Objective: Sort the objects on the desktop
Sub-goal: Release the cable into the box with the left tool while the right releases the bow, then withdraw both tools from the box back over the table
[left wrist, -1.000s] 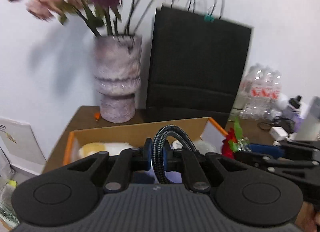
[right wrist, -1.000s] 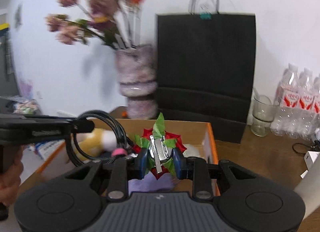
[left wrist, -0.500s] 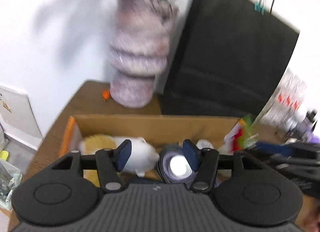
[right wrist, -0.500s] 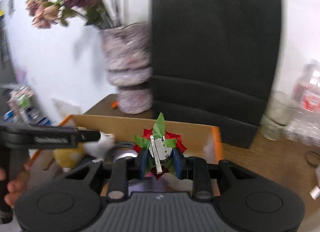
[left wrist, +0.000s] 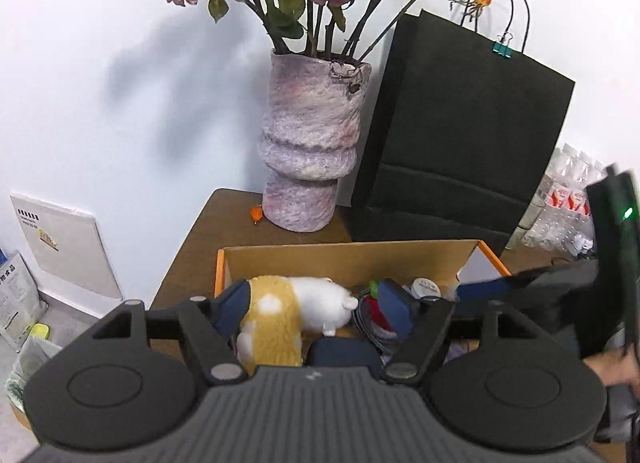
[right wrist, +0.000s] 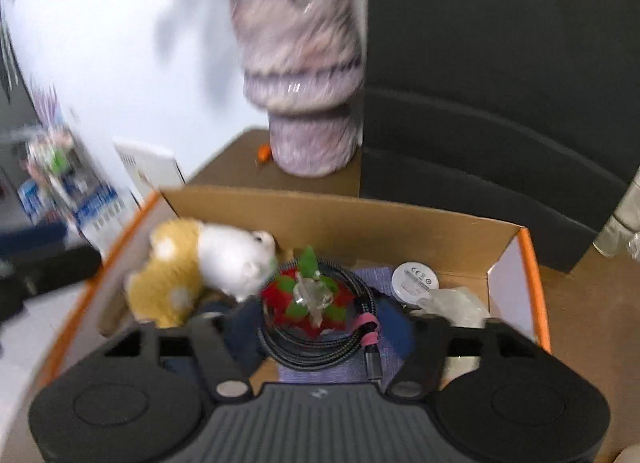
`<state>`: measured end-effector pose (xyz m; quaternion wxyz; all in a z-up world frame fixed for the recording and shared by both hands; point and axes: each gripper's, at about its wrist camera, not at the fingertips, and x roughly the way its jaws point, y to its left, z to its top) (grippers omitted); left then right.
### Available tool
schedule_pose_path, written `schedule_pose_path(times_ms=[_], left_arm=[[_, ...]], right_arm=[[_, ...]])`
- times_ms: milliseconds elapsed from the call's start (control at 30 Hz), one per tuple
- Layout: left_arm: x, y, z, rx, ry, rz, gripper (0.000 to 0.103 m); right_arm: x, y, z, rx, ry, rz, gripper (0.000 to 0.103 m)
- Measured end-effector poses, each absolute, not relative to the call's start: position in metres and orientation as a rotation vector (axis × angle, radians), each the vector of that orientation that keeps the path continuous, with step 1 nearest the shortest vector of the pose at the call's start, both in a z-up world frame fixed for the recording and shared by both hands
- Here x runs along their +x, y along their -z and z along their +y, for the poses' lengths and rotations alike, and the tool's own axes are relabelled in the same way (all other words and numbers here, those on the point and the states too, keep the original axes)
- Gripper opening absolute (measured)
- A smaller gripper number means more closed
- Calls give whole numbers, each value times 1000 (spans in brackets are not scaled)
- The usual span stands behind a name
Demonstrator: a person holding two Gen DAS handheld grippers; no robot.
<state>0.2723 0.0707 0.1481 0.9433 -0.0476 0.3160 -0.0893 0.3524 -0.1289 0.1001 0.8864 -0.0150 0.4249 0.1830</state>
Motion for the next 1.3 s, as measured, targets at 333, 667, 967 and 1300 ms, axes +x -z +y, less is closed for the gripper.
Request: schedule_pose_path(times_ms=[333, 667, 967, 1300], left_arm=[[236, -154, 61, -127, 139, 752, 101], [183, -152, 46, -57, 12, 736, 103], [115, -130, 32, -70, 44, 702, 103], [-13, -84, 26, 62, 20, 510, 103]], right_arm=[[301, -143, -146, -58, -304, 837, 91], [233, -150, -174, 3, -274, 749, 98], [156, -123, -194, 39, -277, 638, 98], [33, -66, -208, 90, -303, 524, 103]])
